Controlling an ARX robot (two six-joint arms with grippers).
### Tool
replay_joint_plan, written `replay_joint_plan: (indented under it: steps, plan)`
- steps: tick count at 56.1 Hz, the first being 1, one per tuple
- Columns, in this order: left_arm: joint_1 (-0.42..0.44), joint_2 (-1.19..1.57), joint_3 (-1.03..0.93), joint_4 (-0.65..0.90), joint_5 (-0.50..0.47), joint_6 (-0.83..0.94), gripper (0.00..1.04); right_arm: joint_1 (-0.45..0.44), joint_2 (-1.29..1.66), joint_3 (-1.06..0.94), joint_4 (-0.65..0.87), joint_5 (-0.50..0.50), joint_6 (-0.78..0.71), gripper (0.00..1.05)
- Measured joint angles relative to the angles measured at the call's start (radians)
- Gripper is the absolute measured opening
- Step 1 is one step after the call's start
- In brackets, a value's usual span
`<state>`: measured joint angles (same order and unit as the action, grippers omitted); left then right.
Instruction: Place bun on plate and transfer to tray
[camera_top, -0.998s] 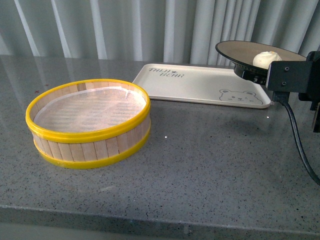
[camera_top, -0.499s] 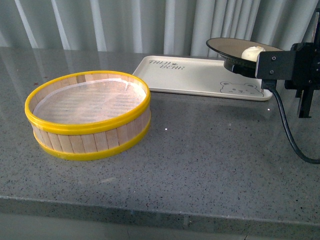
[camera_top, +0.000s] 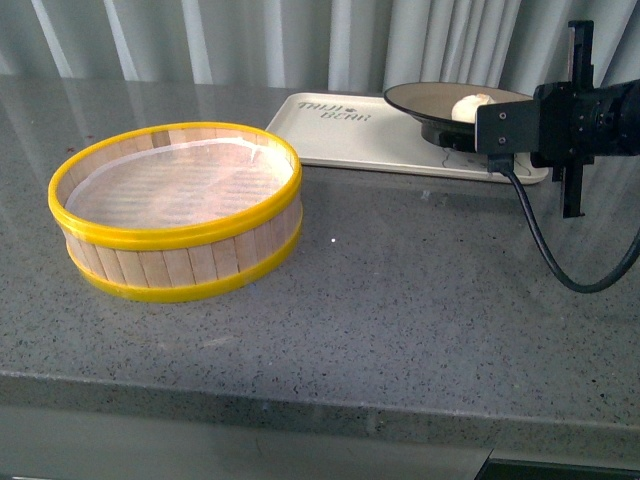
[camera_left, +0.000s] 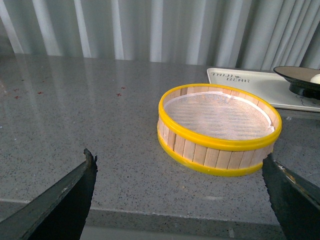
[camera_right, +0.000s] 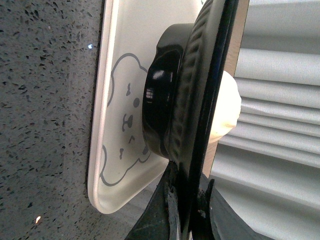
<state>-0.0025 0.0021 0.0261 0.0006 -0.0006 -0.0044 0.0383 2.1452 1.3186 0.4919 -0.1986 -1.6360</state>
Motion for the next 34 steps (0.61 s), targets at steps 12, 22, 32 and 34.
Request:
replay_joint_plan:
  steps: [12, 22, 32, 34]
  plan:
    - [0.0, 0.0, 0.0, 0.0, 0.0, 0.0, 0.98, 0.003, 0.028, 0.026, -0.003, 0.014, -0.007, 0.03]
    - [0.0, 0.0, 0.0, 0.0, 0.0, 0.0, 0.98, 0.007, 0.049, 0.029, -0.004, 0.019, -0.011, 0.03]
    - [0.0, 0.0, 0.0, 0.0, 0.0, 0.0, 0.98, 0.01, 0.051, 0.043, -0.01, 0.026, -0.011, 0.03]
    - [0.0, 0.0, 0.0, 0.0, 0.0, 0.0, 0.98, 0.011, 0.051, 0.044, -0.01, 0.027, -0.011, 0.03]
